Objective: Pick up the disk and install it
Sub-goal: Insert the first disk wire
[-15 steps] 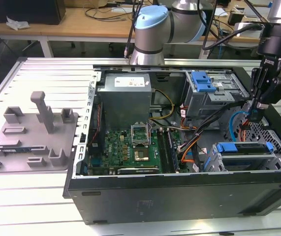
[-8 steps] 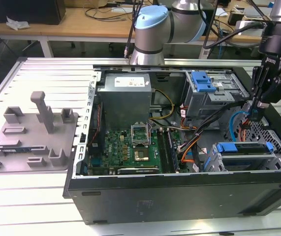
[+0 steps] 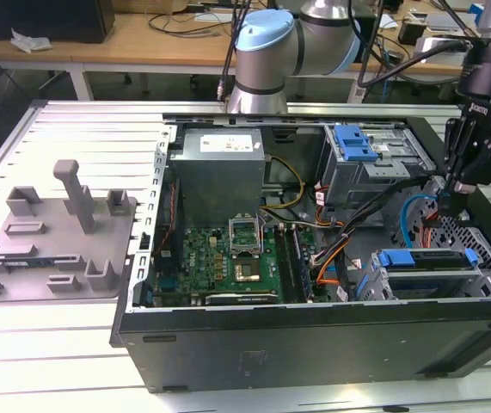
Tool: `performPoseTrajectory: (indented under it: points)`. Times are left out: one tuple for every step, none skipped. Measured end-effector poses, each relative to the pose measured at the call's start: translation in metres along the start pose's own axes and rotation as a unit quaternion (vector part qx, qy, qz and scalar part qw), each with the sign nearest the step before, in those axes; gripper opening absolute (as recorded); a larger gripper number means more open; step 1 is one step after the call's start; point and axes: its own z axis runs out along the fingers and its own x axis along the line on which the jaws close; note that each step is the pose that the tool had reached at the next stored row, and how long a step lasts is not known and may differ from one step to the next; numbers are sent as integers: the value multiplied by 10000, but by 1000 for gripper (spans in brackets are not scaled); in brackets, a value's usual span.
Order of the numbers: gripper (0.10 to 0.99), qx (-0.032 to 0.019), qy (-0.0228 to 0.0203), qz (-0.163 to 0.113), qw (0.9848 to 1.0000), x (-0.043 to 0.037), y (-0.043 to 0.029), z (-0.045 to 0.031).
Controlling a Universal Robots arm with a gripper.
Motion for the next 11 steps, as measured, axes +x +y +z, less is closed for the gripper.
performPoseTrajectory:
  points:
    - [169,6,-14,3,10000,23,6,-6]
    - [169,11,-21,5,10000,37,12,-9]
    - [169,17,-28,7,10000,52,19,-11]
    - [169,26,-40,11,10000,73,30,-11]
    - [169,36,-54,15,10000,96,41,-9]
    - [169,47,-69,19,10000,118,51,-6]
    - [169,56,-89,24,9999,141,65,1]
    - [169,63,-118,27,9999,165,81,8]
    - [169,63,-145,28,9999,175,85,12]
    - [169,62,-178,27,9998,185,86,16]
    - [169,61,-226,21,9997,204,84,23]
